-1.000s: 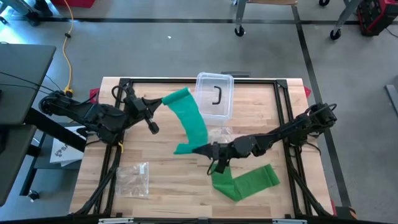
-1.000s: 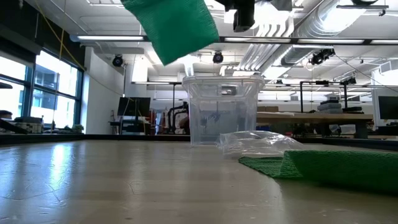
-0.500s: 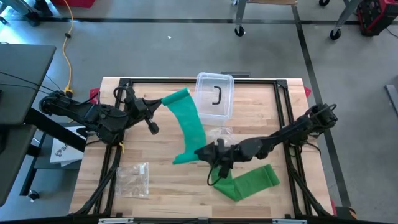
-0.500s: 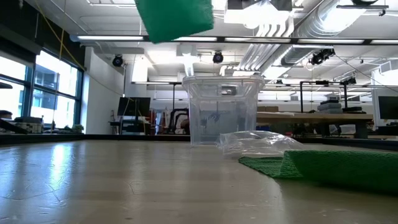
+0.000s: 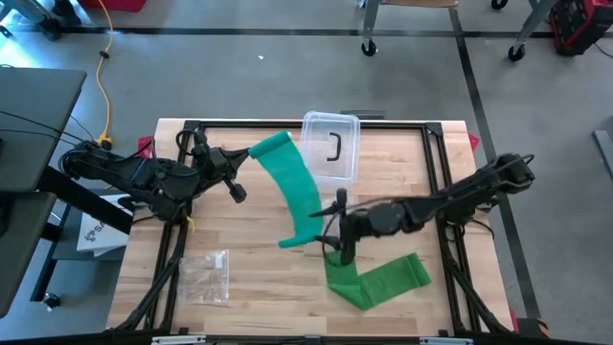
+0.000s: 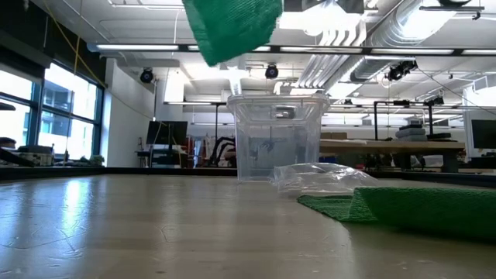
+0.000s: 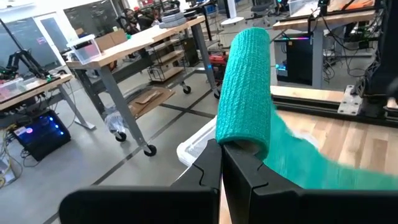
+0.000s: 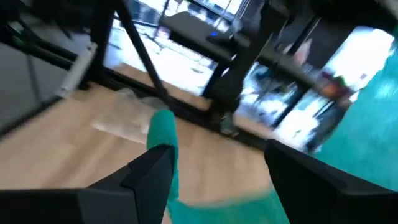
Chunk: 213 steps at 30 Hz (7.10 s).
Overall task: Roll bandage
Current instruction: Roll the blue bandage
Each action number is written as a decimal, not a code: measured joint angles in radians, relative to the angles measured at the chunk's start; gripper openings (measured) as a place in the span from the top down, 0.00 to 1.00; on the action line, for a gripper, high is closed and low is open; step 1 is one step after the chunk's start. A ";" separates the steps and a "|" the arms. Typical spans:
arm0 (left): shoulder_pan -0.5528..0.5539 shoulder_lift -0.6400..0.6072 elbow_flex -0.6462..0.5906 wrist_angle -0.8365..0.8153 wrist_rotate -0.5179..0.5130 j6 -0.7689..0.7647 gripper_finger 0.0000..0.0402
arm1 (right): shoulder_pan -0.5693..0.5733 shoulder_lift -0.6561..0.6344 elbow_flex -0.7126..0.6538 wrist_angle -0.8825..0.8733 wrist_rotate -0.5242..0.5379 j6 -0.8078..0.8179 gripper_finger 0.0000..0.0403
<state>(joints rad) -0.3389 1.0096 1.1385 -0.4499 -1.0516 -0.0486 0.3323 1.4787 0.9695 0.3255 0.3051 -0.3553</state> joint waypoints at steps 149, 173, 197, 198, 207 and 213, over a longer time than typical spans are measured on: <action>0.055 0.191 0.000 -0.599 0.022 -0.632 1.00 | -0.202 0.642 0.478 -0.717 -0.344 0.004 0.87; 0.055 0.191 0.000 -0.607 0.022 -0.658 1.00 | -0.192 0.654 0.502 -0.807 -0.295 0.071 0.98; 0.125 0.179 -0.091 -1.121 -0.066 -1.234 1.00 | 0.124 0.522 0.520 -1.157 0.123 0.371 1.00; 0.137 0.180 -0.118 -1.119 -0.059 -1.245 1.00 | 0.141 0.512 0.520 -1.164 0.153 0.386 1.00; 0.169 0.180 -0.354 -0.965 0.004 -1.309 1.00 | 0.269 0.377 0.520 -1.274 0.345 0.534 1.00; 0.161 0.180 -0.397 -0.892 0.017 -1.307 1.00 | 0.327 0.326 0.520 -1.311 0.350 0.589 1.00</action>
<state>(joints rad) -0.1781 1.1892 0.7419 -1.3420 -1.0345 -1.3558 0.6594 1.8046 1.4899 -0.9852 0.6556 0.2337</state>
